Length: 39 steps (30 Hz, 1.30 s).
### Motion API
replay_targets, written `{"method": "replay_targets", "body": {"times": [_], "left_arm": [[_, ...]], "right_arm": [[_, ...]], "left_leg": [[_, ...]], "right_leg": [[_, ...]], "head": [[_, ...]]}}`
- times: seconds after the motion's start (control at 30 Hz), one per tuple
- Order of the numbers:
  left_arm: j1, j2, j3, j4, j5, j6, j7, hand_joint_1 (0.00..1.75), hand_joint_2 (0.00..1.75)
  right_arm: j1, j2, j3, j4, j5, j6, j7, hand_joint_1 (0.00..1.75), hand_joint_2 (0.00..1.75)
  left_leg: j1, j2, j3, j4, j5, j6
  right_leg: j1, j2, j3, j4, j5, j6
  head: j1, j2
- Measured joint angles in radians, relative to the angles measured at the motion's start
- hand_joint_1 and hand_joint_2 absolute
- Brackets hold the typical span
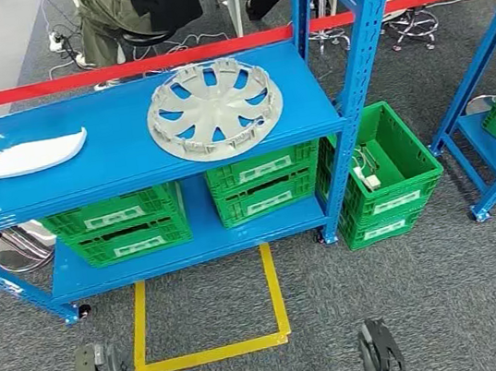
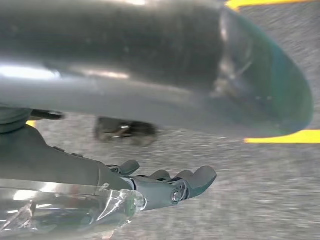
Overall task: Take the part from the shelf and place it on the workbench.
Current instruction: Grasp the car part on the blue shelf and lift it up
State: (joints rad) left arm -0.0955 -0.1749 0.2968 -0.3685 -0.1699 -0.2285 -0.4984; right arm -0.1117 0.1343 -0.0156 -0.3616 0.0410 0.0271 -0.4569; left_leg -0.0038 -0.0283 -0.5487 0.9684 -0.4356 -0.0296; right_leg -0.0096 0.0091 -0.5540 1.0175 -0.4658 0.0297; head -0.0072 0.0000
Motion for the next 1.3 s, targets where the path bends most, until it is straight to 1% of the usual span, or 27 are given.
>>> {"method": "replay_targets", "body": {"times": [0.07, 0.17, 0.27, 0.37, 0.5, 0.57, 0.6, 0.63, 0.67, 0.7, 0.73, 0.77, 0.8, 0.83, 0.87, 0.9, 0.93, 0.97, 1.0, 1.07, 1.1, 1.13, 1.17, 1.2, 1.23, 1.27, 1.3], "left_arm": [[-0.001, -0.007, 0.003, -0.018, -0.003, -0.002, -0.019, 0.00, 0.00], [-0.002, -0.021, 0.005, -0.086, -0.007, -0.002, -0.070, 0.00, 0.00], [0.005, -0.025, 0.001, -0.170, -0.004, 0.023, -0.101, 0.00, 0.00], [0.014, -0.026, -0.005, -0.225, 0.000, 0.050, -0.115, 0.00, 0.00], [0.039, -0.026, -0.026, -0.332, 0.005, 0.087, -0.132, 0.00, 0.00], [0.046, -0.028, -0.041, -0.388, 0.009, 0.110, -0.144, 0.00, 0.00], [0.049, -0.029, -0.049, -0.419, 0.010, 0.123, -0.149, 0.00, 0.00], [0.054, -0.030, -0.058, -0.449, 0.012, 0.137, -0.155, 0.00, 0.00], [0.059, -0.030, -0.067, -0.481, 0.013, 0.152, -0.160, 0.00, 0.00], [0.065, -0.029, -0.076, -0.512, 0.013, 0.170, -0.165, 0.00, 0.00], [0.072, -0.027, -0.084, -0.543, 0.012, 0.187, -0.168, 0.00, 0.00], [0.080, -0.025, -0.093, -0.573, 0.011, 0.205, -0.171, 0.00, 0.00], [0.089, -0.023, -0.100, -0.602, 0.008, 0.222, -0.174, 0.00, 0.00], [0.098, -0.021, -0.108, -0.632, 0.003, 0.240, -0.177, 0.00, 0.00], [0.106, -0.019, -0.114, -0.663, -0.003, 0.258, -0.179, 0.00, 0.00], [0.112, -0.016, -0.120, -0.693, -0.010, 0.277, -0.182, 0.00, 0.00], [0.117, -0.014, -0.125, -0.724, -0.018, 0.295, -0.184, 0.00, 0.00], [0.122, -0.011, -0.129, -0.755, -0.027, 0.312, -0.186, 0.00, 0.00], [0.129, -0.008, -0.133, -0.787, -0.036, 0.329, -0.188, 0.00, 0.00], [0.146, -0.005, -0.143, -0.854, -0.057, 0.362, -0.193, 0.00, 0.00], [0.154, -0.005, -0.148, -0.887, -0.069, 0.377, -0.195, 0.00, 0.00], [0.159, -0.005, -0.152, -0.918, -0.080, 0.392, -0.197, 0.00, 0.00], [0.164, -0.004, -0.156, -0.947, -0.091, 0.407, -0.198, 0.00, 0.00], [0.170, -0.003, -0.160, -0.974, -0.103, 0.424, -0.199, 0.00, 0.00], [0.177, -0.003, -0.165, -0.998, -0.115, 0.442, -0.200, 0.00, 0.00], [0.187, -0.002, -0.170, -1.021, -0.126, 0.462, -0.200, 0.00, 0.00], [0.197, -0.002, -0.174, -1.042, -0.136, 0.485, -0.200, 0.00, 0.00]], "right_arm": [[-0.007, 0.004, -0.001, 0.002, 0.003, 0.001, -0.018, 0.00, 0.00], [-0.022, 0.013, -0.007, 0.009, 0.010, 0.007, -0.066, 0.00, 0.00], [-0.026, 0.016, -0.012, 0.015, 0.016, 0.015, -0.101, 0.00, 0.00], [-0.025, 0.018, -0.014, 0.018, 0.022, 0.021, -0.120, 0.00, 0.00], [-0.026, 0.019, -0.017, 0.019, 0.027, 0.028, -0.143, 0.00, 0.00], [-0.028, 0.022, -0.021, 0.020, 0.029, 0.033, -0.159, 0.00, 0.00], [-0.029, 0.022, -0.024, 0.021, 0.030, 0.035, -0.167, 0.00, 0.00], [-0.031, 0.023, -0.028, 0.022, 0.032, 0.038, -0.174, 0.00, 0.00], [-0.033, 0.023, -0.031, 0.023, 0.034, 0.040, -0.181, 0.00, 0.00], [-0.035, 0.023, -0.035, 0.024, 0.036, 0.043, -0.187, 0.00, 0.00], [-0.037, 0.023, -0.039, 0.024, 0.038, 0.045, -0.192, 0.00, 0.00], [-0.038, 0.023, -0.044, 0.025, 0.040, 0.046, -0.196, 0.00, 0.00], [-0.039, 0.023, -0.050, 0.026, 0.042, 0.047, -0.200, 0.00, 0.00], [-0.040, 0.023, -0.055, 0.028, 0.044, 0.048, -0.204, 0.00, 0.00], [-0.042, 0.023, -0.060, 0.029, 0.046, 0.049, -0.208, 0.00, 0.00], [-0.044, 0.023, -0.065, 0.030, 0.047, 0.051, -0.211, 0.00, 0.00], [-0.045, 0.023, -0.069, 0.031, 0.050, 0.053, -0.214, 0.00, 0.00], [-0.045, 0.023, -0.075, 0.032, 0.052, 0.057, -0.217, 0.00, 0.00], [-0.045, 0.024, -0.080, 0.034, 0.056, 0.060, -0.220, 0.00, 0.00], [-0.045, 0.024, -0.088, 0.035, 0.064, 0.066, -0.226, 0.00, 0.00], [-0.046, 0.024, -0.091, 0.035, 0.070, 0.067, -0.229, 0.00, 0.00], [-0.046, 0.025, -0.094, 0.035, 0.077, 0.068, -0.231, 0.00, 0.00], [-0.046, 0.025, -0.097, 0.035, 0.084, 0.069, -0.233, 0.00, 0.00], [-0.046, 0.025, -0.100, 0.035, 0.092, 0.070, -0.235, 0.00, 0.00], [-0.045, 0.025, -0.103, 0.035, 0.099, 0.070, -0.236, 0.00, 0.00], [-0.044, 0.026, -0.105, 0.035, 0.106, 0.071, -0.238, 0.00, 0.00], [-0.042, 0.026, -0.107, 0.035, 0.113, 0.071, -0.239, 0.00, 0.00]], "left_leg": [[0.000, 0.000, 0.000, 0.000, 0.000, 0.000], [-0.001, 0.000, -0.001, 0.001, 0.000, 0.001], [-0.002, 0.000, -0.002, 0.003, -0.001, 0.002], [-0.004, 0.000, -0.004, 0.006, -0.002, 0.005], [-0.006, 0.000, -0.011, 0.013, -0.005, 0.014], [-0.003, 0.000, -0.011, 0.006, -0.002, 0.023], [0.000, 0.000, -0.008, 0.000, 0.001, 0.028], [0.004, 0.000, -0.006, -0.006, 0.003, 0.032], [0.006, 0.000, -0.003, -0.009, 0.004, 0.035], [0.007, 0.000, -0.003, -0.009, 0.003, 0.037], [0.006, 0.000, -0.002, -0.008, 0.001, 0.037], [0.007, 0.000, 0.000, -0.008, -0.001, 0.037], [0.007, -0.002, 0.004, -0.007, -0.004, 0.036], [0.008, -0.004, 0.010, -0.006, -0.009, 0.033], [0.010, -0.006, 0.017, -0.005, -0.016, 0.029], [0.010, -0.007, 0.023, -0.002, -0.023, 0.023], [0.009, -0.009, 0.026, 0.002, -0.029, 0.017], [0.008, -0.010, 0.026, 0.005, -0.034, 0.011], [0.006, -0.010, 0.024, 0.007, -0.036, 0.006], [0.008, -0.010, 0.022, 0.008, -0.041, -0.003], [0.009, -0.006, 0.019, 0.016, -0.047, -0.008], [0.010, 0.000, 0.008, 0.040, -0.061, -0.014], [0.010, 0.005, -0.016, 0.085, -0.082, -0.019], [0.011, 0.010, -0.055, 0.152, -0.109, -0.023], [0.011, 0.012, -0.100, 0.226, -0.135, -0.025], [0.012, 0.013, -0.141, 0.286, -0.148, -0.026], [0.012, 0.014, -0.168, 0.316, -0.141, -0.026]], "right_leg": [[0.000, 0.000, 0.000, 0.000, 0.000, 0.000], [-0.001, 0.000, 0.000, 0.000, 0.000, 0.000], [-0.002, 0.000, -0.001, -0.002, 0.001, 0.001], [-0.004, 0.000, -0.001, -0.002, 0.001, 0.003], [-0.005, -0.001, -0.003, -0.004, 0.002, 0.011], [-0.005, -0.001, -0.002, -0.008, 0.002, 0.018], [-0.003, -0.001, -0.008, 0.002, -0.005, 0.021], [-0.003, -0.001, -0.023, 0.032, -0.022, 0.024], [-0.003, -0.001, -0.052, 0.086, -0.048, 0.025], [-0.003, -0.002, -0.089, 0.157, -0.077, 0.028], [-0.004, -0.002, -0.128, 0.226, -0.099, 0.030], [-0.004, -0.002, -0.156, 0.272, -0.106, 0.032], [-0.005, -0.002, -0.166, 0.279, -0.092, 0.033], [-0.005, -0.002, -0.156, 0.245, -0.059, 0.034], [-0.006, -0.002, -0.129, 0.180, -0.015, 0.034], [-0.007, 0.001, -0.098, 0.113, 0.017, 0.035], [-0.008, 0.004, -0.071, 0.057, 0.035, 0.032], [-0.008, 0.006, -0.055, 0.025, 0.040, 0.027], [-0.007, 0.009, -0.050, 0.016, 0.031, 0.020], [-0.005, 0.008, -0.050, 0.015, 0.025, 0.004], [-0.006, 0.007, -0.049, 0.015, 0.022, -0.004], [-0.007, 0.004, -0.046, 0.014, 0.019, -0.011], [-0.008, -0.001, -0.042, 0.013, 0.016, -0.016], [-0.008, -0.007, -0.039, 0.013, 0.012, -0.020], [-0.009, -0.013, -0.036, 0.013, 0.008, -0.022], [-0.009, -0.021, -0.031, 0.013, 0.002, -0.022], [-0.009, -0.028, -0.024, 0.013, -0.004, -0.021]], "head": [[0.000, 0.000], [0.000, 0.000], [0.000, 0.000], [-0.001, 0.000], [0.000, 0.000], [-0.001, 0.000], [0.001, 0.000], [0.003, 0.000], [0.006, 0.000], [0.009, 0.000], [0.010, 0.000], [0.010, 0.000], [0.011, 0.000], [0.010, 0.000], [0.011, 0.000], [0.011, 0.000], [0.011, 0.000], [0.011, 0.000], [0.009, 0.000], [0.006, 0.000], [0.005, 0.000], [0.003, 0.000], [0.000, 0.000], [-0.003, 0.000], [-0.005, 0.000], [-0.005, 0.000], [-0.005, 0.000]]}}
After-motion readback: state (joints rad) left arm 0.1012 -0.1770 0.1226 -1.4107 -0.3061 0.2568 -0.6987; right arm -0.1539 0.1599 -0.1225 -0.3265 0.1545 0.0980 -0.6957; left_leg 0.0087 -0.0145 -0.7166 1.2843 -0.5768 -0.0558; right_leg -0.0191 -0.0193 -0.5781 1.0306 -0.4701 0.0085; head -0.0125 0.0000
